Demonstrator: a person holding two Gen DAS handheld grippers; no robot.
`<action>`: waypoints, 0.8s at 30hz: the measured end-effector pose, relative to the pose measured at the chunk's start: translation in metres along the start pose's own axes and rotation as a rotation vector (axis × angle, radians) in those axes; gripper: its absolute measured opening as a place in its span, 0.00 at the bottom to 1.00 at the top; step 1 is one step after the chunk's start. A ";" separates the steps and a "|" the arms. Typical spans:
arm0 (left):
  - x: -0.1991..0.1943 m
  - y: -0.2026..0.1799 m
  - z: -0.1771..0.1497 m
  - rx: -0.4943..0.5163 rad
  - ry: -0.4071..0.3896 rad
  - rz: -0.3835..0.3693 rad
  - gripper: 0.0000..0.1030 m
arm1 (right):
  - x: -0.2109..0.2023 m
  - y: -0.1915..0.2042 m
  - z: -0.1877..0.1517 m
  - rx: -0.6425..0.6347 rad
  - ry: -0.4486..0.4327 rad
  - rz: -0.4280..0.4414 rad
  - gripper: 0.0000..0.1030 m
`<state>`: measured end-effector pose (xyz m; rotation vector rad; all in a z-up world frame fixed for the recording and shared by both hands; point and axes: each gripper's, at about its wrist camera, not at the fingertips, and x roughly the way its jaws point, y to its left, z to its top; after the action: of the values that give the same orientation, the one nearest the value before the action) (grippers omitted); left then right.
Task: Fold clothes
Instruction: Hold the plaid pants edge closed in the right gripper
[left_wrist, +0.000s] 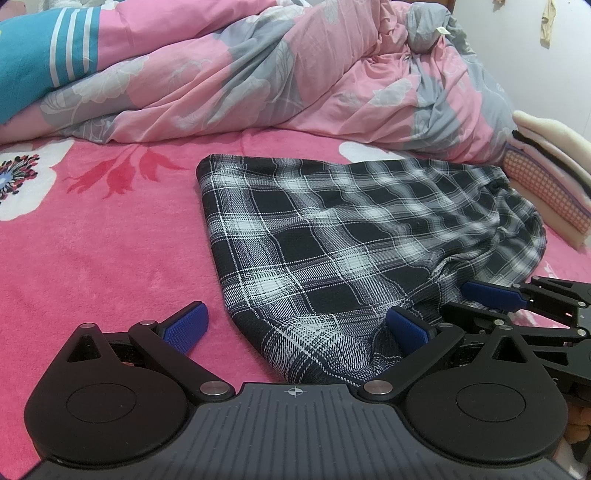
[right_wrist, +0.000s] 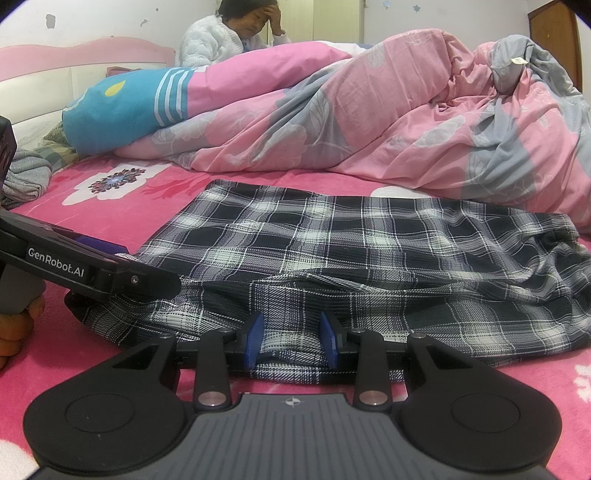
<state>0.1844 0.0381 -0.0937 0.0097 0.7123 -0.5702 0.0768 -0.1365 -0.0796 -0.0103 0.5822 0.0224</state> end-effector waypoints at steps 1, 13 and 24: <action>0.000 0.000 0.000 0.000 0.000 0.000 1.00 | 0.000 0.000 0.000 0.000 0.000 0.000 0.35; 0.000 0.002 0.002 -0.023 0.007 -0.007 1.00 | -0.007 0.009 0.004 -0.039 -0.009 -0.051 0.40; 0.001 0.002 0.002 -0.030 0.009 -0.005 1.00 | -0.014 0.030 0.005 -0.101 -0.004 -0.040 0.40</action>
<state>0.1873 0.0390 -0.0930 -0.0171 0.7301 -0.5641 0.0676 -0.1072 -0.0677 -0.1198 0.5766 0.0132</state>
